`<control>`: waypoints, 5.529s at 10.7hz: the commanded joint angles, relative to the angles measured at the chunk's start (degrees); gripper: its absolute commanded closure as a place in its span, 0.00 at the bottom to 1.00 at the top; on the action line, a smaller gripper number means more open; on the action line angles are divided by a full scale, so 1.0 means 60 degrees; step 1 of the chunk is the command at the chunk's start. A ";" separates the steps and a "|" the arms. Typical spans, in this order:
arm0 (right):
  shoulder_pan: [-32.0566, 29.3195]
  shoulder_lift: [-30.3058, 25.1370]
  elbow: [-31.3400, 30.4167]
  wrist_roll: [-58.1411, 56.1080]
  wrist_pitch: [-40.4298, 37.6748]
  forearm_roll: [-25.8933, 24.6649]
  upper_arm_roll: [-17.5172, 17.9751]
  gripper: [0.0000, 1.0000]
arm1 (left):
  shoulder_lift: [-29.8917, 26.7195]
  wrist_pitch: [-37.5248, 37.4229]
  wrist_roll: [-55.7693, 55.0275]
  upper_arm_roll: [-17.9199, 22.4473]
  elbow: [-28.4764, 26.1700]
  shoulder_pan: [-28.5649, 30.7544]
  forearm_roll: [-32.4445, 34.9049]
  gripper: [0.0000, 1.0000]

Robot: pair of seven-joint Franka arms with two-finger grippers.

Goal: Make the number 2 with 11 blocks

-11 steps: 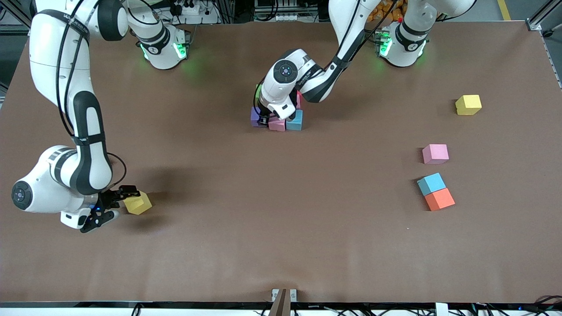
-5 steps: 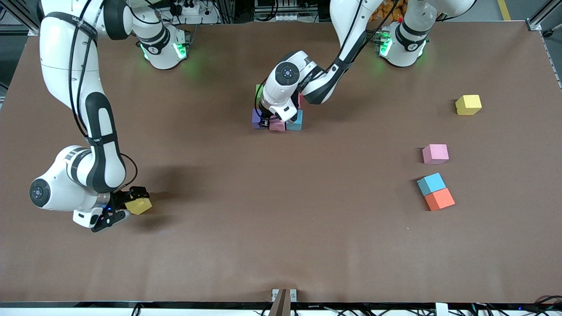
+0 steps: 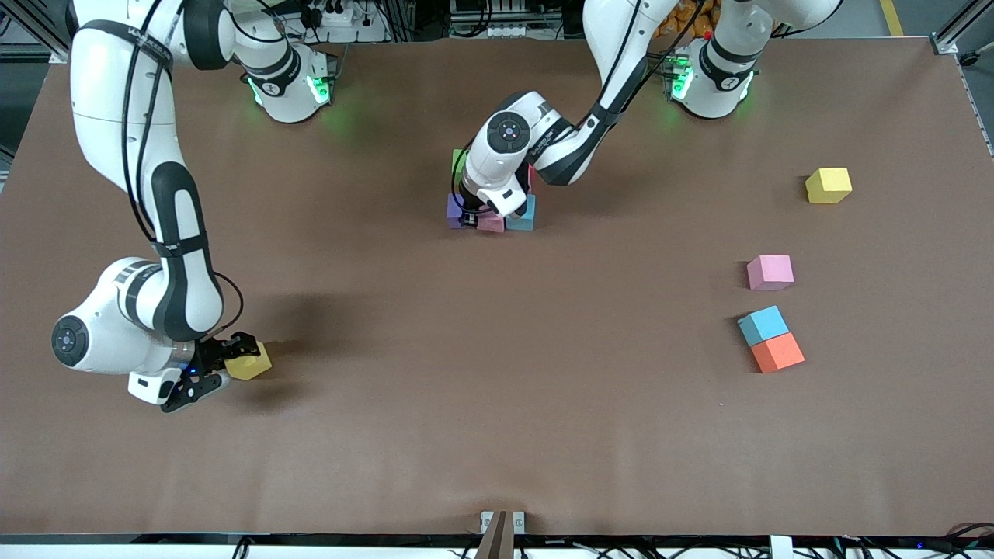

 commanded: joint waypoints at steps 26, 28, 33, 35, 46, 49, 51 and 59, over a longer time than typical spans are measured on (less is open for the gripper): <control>0.4716 -0.2016 -0.1594 0.8759 0.0504 0.0072 -0.0024 1.00 | -0.2518 -0.2957 0.4433 -0.0029 0.0014 0.2030 -0.0067 0.23; 0.5317 -0.2031 -0.1916 0.9506 0.1117 0.0087 -0.0009 1.00 | -0.2900 -0.4129 0.6468 -0.0029 0.0028 0.3069 0.0500 0.23; 0.6825 -0.2513 -0.3612 1.0081 0.3197 0.0715 0.0005 1.00 | -0.2828 -0.5132 1.1493 0.0044 0.0116 0.5326 0.2070 0.23; 0.7208 -0.2893 -0.4302 1.0095 0.3726 0.0819 0.0005 1.00 | -0.2682 -0.5132 1.3325 0.0088 0.0131 0.6103 0.2174 0.23; 0.8336 -0.3613 -0.5858 1.0563 0.4987 0.1185 -0.0009 1.00 | -0.1159 -0.5117 1.5047 0.0088 0.0891 0.8434 0.3463 0.22; 0.8674 -0.3496 -0.5843 1.0885 0.4988 0.1185 -0.0009 1.00 | -0.1070 -0.5117 1.5311 0.0088 0.0966 0.8626 0.3347 0.22; 0.8733 -0.3481 -0.5858 1.0916 0.5003 0.1185 -0.0009 1.00 | -0.0969 -0.5117 1.5660 0.0088 0.1083 0.8786 0.3449 0.22; 0.8806 -0.3072 -0.5990 1.1209 0.5500 0.1768 0.0020 1.00 | -0.0470 -0.5058 1.6790 0.0088 0.1801 0.9461 0.2921 0.19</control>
